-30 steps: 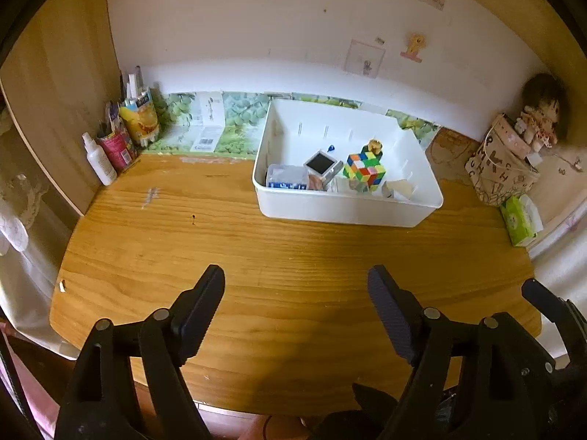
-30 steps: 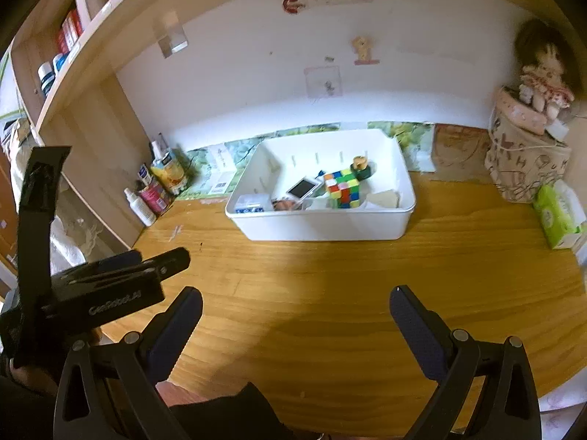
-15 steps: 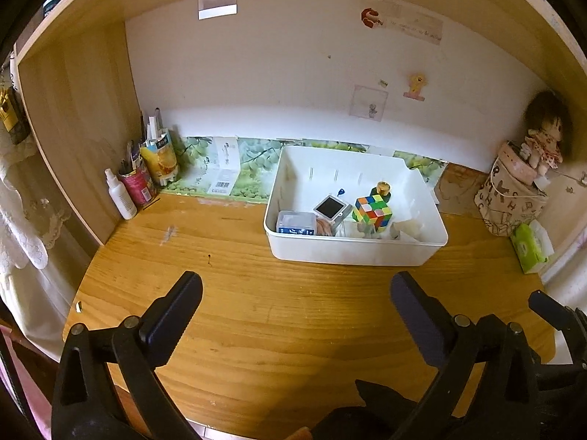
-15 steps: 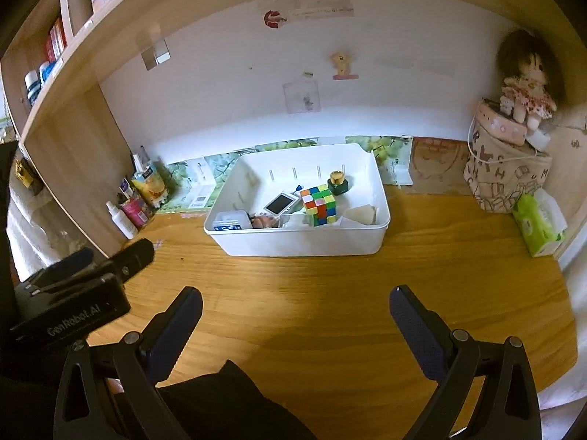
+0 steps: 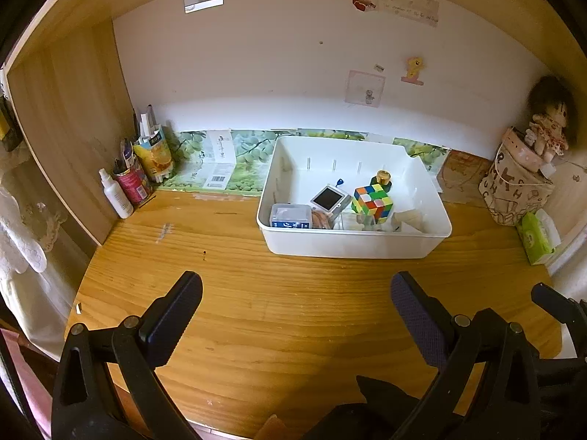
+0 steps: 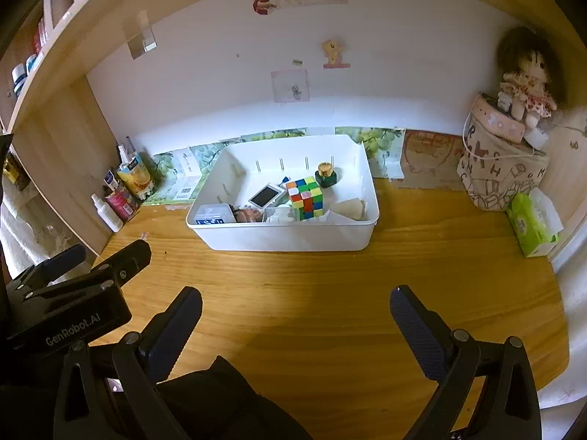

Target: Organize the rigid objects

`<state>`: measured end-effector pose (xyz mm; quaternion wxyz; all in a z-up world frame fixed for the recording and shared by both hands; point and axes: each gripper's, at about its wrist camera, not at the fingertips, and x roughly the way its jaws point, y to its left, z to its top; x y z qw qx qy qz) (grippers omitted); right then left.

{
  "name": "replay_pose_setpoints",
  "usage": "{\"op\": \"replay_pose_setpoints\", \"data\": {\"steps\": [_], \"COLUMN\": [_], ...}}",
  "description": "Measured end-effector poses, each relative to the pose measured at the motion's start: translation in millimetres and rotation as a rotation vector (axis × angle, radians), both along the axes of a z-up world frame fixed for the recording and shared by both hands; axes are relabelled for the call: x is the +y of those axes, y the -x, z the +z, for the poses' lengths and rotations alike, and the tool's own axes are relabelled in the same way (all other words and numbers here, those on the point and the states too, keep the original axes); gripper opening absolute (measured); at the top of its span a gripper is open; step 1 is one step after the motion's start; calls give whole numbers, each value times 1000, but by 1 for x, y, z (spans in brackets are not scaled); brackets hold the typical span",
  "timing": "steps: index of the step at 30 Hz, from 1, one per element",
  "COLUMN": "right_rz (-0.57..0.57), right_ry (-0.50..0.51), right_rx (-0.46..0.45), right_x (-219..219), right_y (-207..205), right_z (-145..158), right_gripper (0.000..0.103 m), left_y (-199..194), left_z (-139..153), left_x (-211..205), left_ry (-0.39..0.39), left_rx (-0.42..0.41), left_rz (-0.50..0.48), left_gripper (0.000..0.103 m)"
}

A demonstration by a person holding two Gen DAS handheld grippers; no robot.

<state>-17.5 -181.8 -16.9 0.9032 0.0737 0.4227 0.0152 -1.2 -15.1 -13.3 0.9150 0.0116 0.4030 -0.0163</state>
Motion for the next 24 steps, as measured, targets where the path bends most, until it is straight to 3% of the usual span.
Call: {"op": "replay_pose_setpoints", "data": {"steps": [24], "right_rz": [9], "right_ry": [7], "right_rx": [86], "right_x": [-7], "right_y": [-21], "right_z": [-15], "right_gripper": [103], "left_y": [-7], "left_z": [-1], "left_x": [-5], "left_ry": [-11], "left_rx": [-4], "left_rz": [7], "left_gripper": [102]}}
